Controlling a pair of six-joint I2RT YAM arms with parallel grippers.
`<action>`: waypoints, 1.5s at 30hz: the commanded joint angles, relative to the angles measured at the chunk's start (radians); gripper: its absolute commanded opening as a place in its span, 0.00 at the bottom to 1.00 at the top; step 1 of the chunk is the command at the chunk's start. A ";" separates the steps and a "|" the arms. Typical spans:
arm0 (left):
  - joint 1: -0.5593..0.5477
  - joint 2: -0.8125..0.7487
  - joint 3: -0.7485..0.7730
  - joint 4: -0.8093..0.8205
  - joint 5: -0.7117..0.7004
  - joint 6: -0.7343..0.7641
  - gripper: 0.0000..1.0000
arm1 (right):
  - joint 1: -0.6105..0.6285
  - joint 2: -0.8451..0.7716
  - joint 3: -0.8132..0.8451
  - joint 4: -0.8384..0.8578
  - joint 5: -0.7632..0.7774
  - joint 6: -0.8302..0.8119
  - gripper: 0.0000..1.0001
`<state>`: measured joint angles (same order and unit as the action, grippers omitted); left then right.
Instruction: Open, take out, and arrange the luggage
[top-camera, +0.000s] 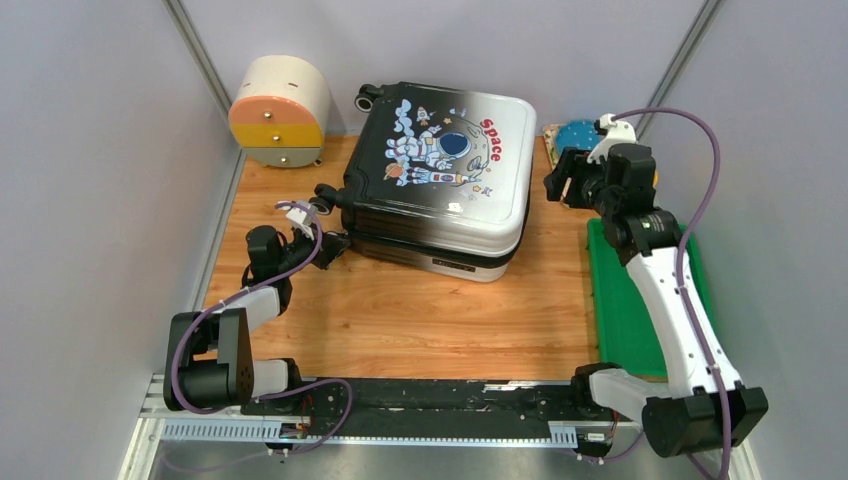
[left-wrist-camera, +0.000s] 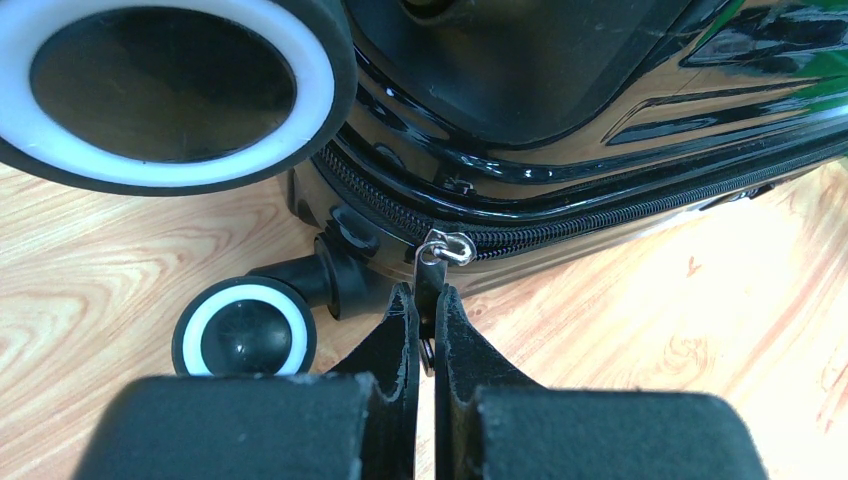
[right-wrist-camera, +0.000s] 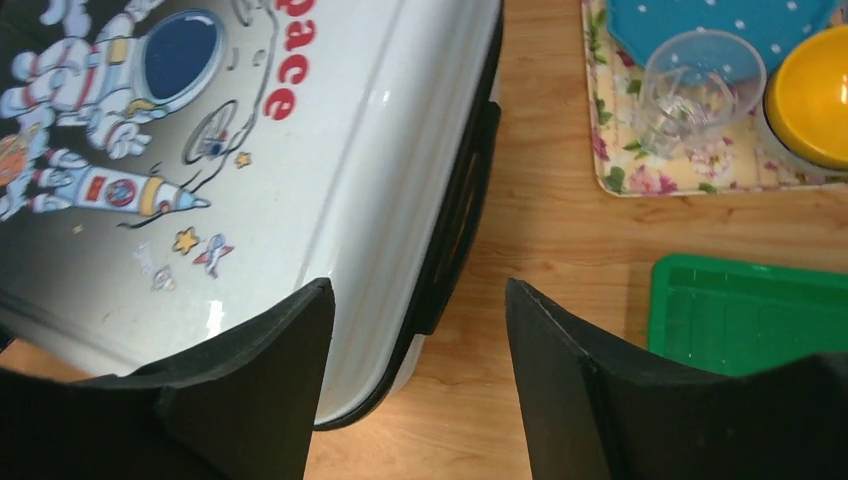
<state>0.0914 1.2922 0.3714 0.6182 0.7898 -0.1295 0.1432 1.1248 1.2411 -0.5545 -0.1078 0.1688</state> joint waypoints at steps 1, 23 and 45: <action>0.011 -0.025 0.038 0.035 -0.024 -0.001 0.00 | -0.017 0.162 -0.003 -0.093 0.224 0.147 0.62; 0.010 -0.041 0.047 -0.020 -0.043 0.011 0.00 | -0.100 0.515 -0.109 0.246 -0.211 0.198 0.59; 0.011 -0.021 0.064 -0.061 -0.069 0.011 0.00 | -0.031 0.671 -0.161 0.383 -0.024 0.251 0.50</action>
<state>0.0883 1.2812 0.4015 0.5404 0.7715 -0.1261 0.0628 1.7405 1.0637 -0.2111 -0.2485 0.3935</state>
